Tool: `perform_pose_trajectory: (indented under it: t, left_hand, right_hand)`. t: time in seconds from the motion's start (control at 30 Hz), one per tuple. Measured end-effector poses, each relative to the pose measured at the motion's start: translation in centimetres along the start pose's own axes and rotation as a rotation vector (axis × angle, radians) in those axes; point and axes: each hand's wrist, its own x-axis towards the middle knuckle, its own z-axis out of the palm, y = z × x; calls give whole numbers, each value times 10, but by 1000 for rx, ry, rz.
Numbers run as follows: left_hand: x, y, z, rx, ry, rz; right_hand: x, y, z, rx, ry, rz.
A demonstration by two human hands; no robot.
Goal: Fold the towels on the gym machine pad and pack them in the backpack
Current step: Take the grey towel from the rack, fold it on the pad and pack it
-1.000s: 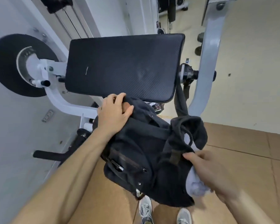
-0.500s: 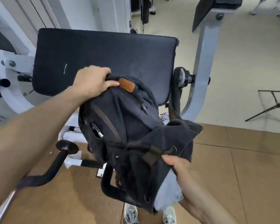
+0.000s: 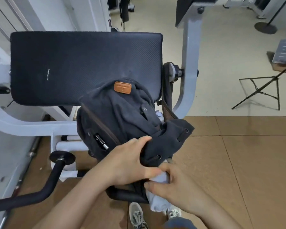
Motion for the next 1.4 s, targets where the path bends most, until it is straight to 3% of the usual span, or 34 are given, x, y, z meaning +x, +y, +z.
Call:
perform_pose_trajectory:
  t: [0.1,0.17,0.23,0.3,0.37,0.43,0.63,0.73,0.77,0.87,0.9,0.93,1.0,1.03,1.13,1.17,1.23,1.3,1.33,1.4]
  left_hand:
    - [7,-1,7,98,45,-31]
    - [8,0,15,132,175,-36]
    - [13,-2,14,-129,375,-106]
    - [23,0,5,-558,582,-200]
    - [27,9,-7,-983,712,-281]
    - [27,17,-15,-1236,701,-295]
    - [9,57,-20,-1321,545,-93]
    - [-6,61,-23,-1136,517,-141]
    - [-10,59,-23,-913,550,-221]
    - [-19,52,-9,76,596,-617]
    - [-21,51,0,274,598,-726]
    - [-21,49,12,301,600,-822]
    - [-24,45,35,4,634,-876]
    - [-25,42,48,-337,729,-824]
    - [-25,42,77,-1451,870,-501]
    - [-22,40,84,-1712,886,-374]
    - [-16,37,90,-2018,927,-180]
    - [-15,33,85,-2134,940,-96]
    - [-20,35,78,-2014,956,-153]
    - [-23,33,70,-1439,1009,-386]
  right_hand:
    - [-10,10,-14,-26,39,68]
    - [-19,12,-30,-8,112,71]
    - [-31,16,-50,-20,222,38]
    - [-39,27,-69,-41,432,-11]
    - [-35,41,-91,-214,644,-39]
    - [-16,48,-111,-424,652,-53]
    - [80,17,-126,-854,496,-277]
    - [113,12,-151,-782,325,-322]
    - [119,9,-163,-721,233,-333]
    - [127,-2,-188,-617,-53,-382]
    - [127,-8,-191,-615,-146,-394]
    - [129,-13,-191,-620,-225,-413]
    - [132,-26,-187,-610,-302,-419]
    - [135,-30,-185,-595,-315,-398]
    - [152,-33,-181,-543,-321,-326]
    - [157,-34,-179,-521,-313,-311]
    - [165,-38,-175,-488,-297,-291]
    - [171,-42,-169,-501,-275,-284]
    - [174,-43,-165,-512,-265,-282]
    - [179,-42,-158,-504,-257,-290]
